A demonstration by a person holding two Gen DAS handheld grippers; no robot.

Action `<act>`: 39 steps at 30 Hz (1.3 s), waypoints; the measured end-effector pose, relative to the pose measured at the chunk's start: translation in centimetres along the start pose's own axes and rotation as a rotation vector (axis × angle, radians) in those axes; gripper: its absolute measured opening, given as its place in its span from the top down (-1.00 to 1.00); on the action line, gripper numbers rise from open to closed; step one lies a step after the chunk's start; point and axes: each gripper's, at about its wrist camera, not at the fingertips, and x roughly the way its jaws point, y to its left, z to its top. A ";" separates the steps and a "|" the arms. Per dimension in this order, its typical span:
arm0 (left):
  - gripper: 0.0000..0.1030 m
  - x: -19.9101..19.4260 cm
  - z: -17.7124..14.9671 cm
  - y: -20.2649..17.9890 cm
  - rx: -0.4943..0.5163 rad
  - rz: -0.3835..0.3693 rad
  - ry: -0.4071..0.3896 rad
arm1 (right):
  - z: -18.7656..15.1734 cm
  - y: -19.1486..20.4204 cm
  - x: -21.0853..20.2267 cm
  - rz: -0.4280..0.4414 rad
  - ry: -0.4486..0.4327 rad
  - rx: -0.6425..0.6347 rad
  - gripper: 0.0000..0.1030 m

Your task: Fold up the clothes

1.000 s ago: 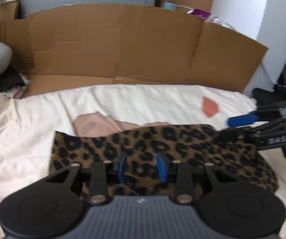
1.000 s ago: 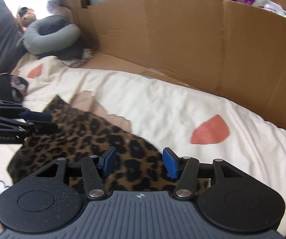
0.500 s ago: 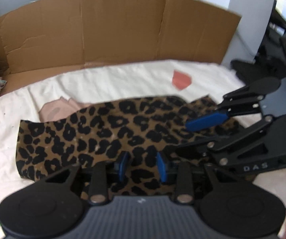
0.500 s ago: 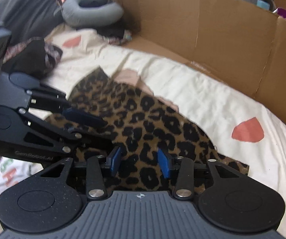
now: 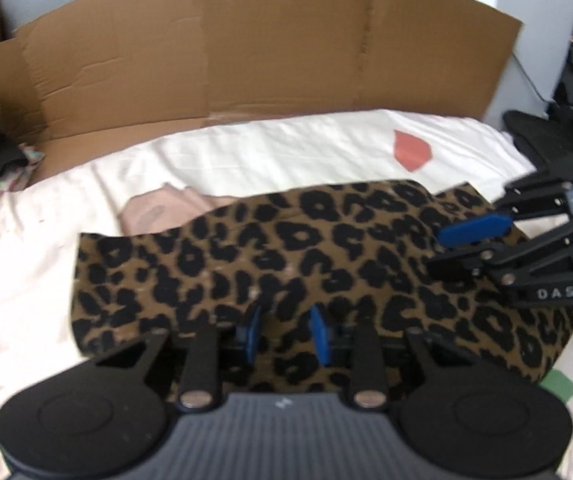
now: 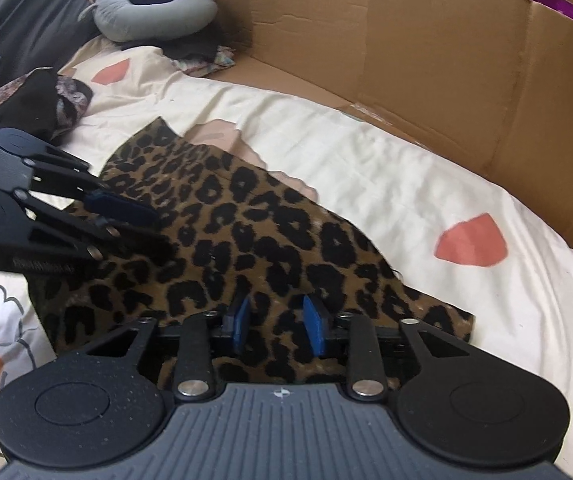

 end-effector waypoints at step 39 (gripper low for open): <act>0.43 -2.2 -3.7 0.2 -0.037 0.028 -0.004 | -3.5 3.3 -1.4 0.014 -0.006 -0.018 0.39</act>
